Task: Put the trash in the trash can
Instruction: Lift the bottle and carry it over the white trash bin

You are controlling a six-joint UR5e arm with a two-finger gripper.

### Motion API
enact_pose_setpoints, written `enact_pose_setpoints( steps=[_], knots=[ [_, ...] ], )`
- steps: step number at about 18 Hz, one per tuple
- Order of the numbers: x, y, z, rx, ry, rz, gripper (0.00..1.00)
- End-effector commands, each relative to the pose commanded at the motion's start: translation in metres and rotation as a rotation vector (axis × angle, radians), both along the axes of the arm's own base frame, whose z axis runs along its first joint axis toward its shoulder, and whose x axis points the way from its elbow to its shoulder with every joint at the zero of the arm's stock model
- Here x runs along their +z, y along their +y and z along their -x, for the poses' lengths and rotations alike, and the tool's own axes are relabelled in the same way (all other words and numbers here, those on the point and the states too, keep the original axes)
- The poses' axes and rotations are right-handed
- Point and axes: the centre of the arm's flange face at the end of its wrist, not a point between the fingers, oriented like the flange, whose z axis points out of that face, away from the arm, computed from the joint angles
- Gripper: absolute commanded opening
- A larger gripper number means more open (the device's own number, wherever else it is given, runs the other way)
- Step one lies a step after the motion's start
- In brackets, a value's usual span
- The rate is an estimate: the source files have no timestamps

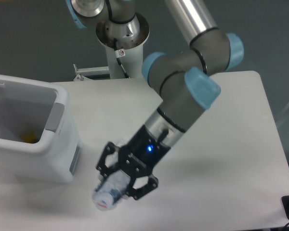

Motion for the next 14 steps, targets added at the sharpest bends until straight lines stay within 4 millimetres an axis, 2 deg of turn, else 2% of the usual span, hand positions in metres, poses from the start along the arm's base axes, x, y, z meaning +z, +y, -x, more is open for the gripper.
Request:
enact_pose_setpoints(
  steps=[2,3,5,6,8,11,14],
  knots=[
    [0.023,-0.005,-0.012,-0.034,-0.015,-0.07,0.39],
    [0.041,-0.011,-0.02,-0.057,-0.02,-0.118,0.39],
    [0.058,-0.015,-0.032,-0.082,-0.029,-0.156,0.39],
    [0.062,-0.016,-0.038,-0.092,-0.038,-0.167,0.39],
    [0.07,-0.007,-0.07,-0.143,-0.038,-0.177,0.39],
    [0.073,0.007,-0.11,-0.201,-0.04,-0.175,0.41],
    [0.067,0.018,-0.145,-0.253,-0.051,-0.163,0.42]
  ],
)
